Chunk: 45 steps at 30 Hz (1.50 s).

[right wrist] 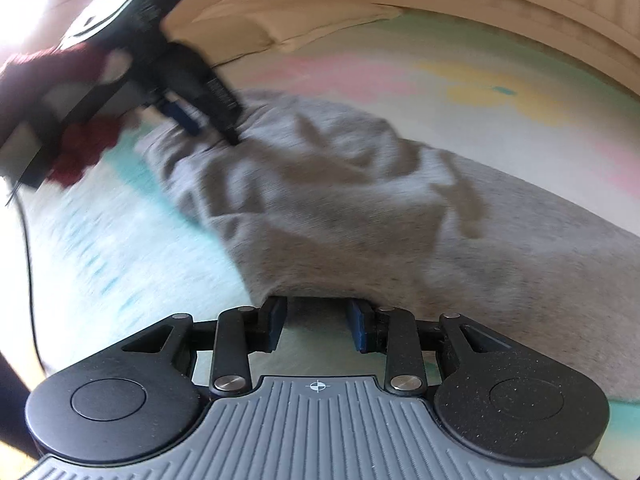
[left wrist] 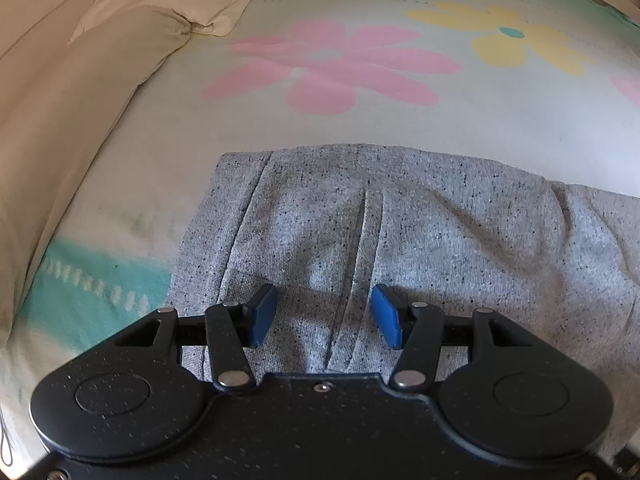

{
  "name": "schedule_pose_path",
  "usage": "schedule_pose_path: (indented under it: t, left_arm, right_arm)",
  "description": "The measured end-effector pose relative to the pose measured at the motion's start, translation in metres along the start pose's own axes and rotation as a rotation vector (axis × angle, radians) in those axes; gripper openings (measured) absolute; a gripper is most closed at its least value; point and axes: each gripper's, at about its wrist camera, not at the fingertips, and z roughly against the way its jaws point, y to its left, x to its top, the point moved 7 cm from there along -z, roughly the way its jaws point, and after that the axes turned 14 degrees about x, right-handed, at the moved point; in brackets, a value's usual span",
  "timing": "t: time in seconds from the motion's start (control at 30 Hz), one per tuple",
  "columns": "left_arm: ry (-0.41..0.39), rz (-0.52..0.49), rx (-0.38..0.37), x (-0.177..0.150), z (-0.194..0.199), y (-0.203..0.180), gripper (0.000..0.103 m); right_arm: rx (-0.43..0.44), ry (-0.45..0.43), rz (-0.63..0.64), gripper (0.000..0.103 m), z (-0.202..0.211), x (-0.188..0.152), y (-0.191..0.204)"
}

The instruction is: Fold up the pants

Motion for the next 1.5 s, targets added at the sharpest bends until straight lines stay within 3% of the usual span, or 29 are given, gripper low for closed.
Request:
schedule_pose_path:
  t: [0.27, 0.47, 0.63, 0.83, 0.9, 0.93, 0.97, 1.03, 1.13, 1.2, 1.33, 1.43, 1.5]
  left_arm:
    - [0.012, 0.017, -0.019, 0.0, -0.001, 0.002, 0.061]
    - [0.018, 0.025, -0.035, 0.001, -0.002, 0.006, 0.061]
    - [0.021, 0.023, -0.035, 0.003, -0.004, 0.009, 0.061]
    - [0.015, 0.016, -0.028, 0.003, -0.003, 0.008, 0.061]
    - [0.015, 0.013, -0.026, 0.003, -0.002, 0.007, 0.061]
    - [0.015, 0.012, -0.025, 0.003, -0.002, 0.007, 0.061]
    - [0.014, 0.01, -0.025, 0.003, -0.002, 0.007, 0.061]
    - [0.009, 0.001, -0.023, 0.003, -0.001, 0.006, 0.061]
    - [-0.017, -0.039, -0.002, 0.003, 0.0, 0.006, 0.061]
    - [-0.045, -0.077, 0.043, 0.004, 0.002, 0.007, 0.061]
    - [-0.103, -0.163, 0.127, 0.004, 0.002, 0.008, 0.061]
    - [-0.134, -0.22, 0.212, -0.001, 0.001, 0.011, 0.061]
    - [-0.127, -0.207, 0.219, -0.005, 0.001, 0.02, 0.061]
  right_arm:
    - [0.01, 0.046, 0.089, 0.032, -0.005, 0.0, 0.013]
    - [0.016, 0.089, 0.229, 0.032, 0.0, -0.009, 0.028]
    - [0.058, 0.088, 0.27, 0.042, -0.001, -0.012, 0.043]
    - [-0.04, 0.057, 0.281, 0.042, -0.019, -0.009, 0.049]
    - [-0.088, 0.06, 0.304, 0.039, -0.027, -0.009, 0.049]
    - [-0.111, 0.063, 0.327, 0.032, -0.03, -0.008, 0.05]
    - [-0.108, 0.053, 0.352, 0.005, -0.029, -0.007, 0.052]
    - [-0.045, 0.032, 0.328, 0.005, -0.019, 0.001, 0.055]
    - [0.112, -0.057, 0.161, 0.005, 0.008, 0.014, 0.041]
    - [0.182, -0.043, 0.081, 0.005, 0.015, 0.02, 0.029]
    - [0.136, 0.097, 0.12, 0.006, -0.016, -0.004, 0.029]
    - [0.088, 0.12, 0.214, 0.006, -0.023, -0.014, 0.042]
    - [0.072, 0.11, 0.247, 0.006, -0.02, -0.011, 0.045]
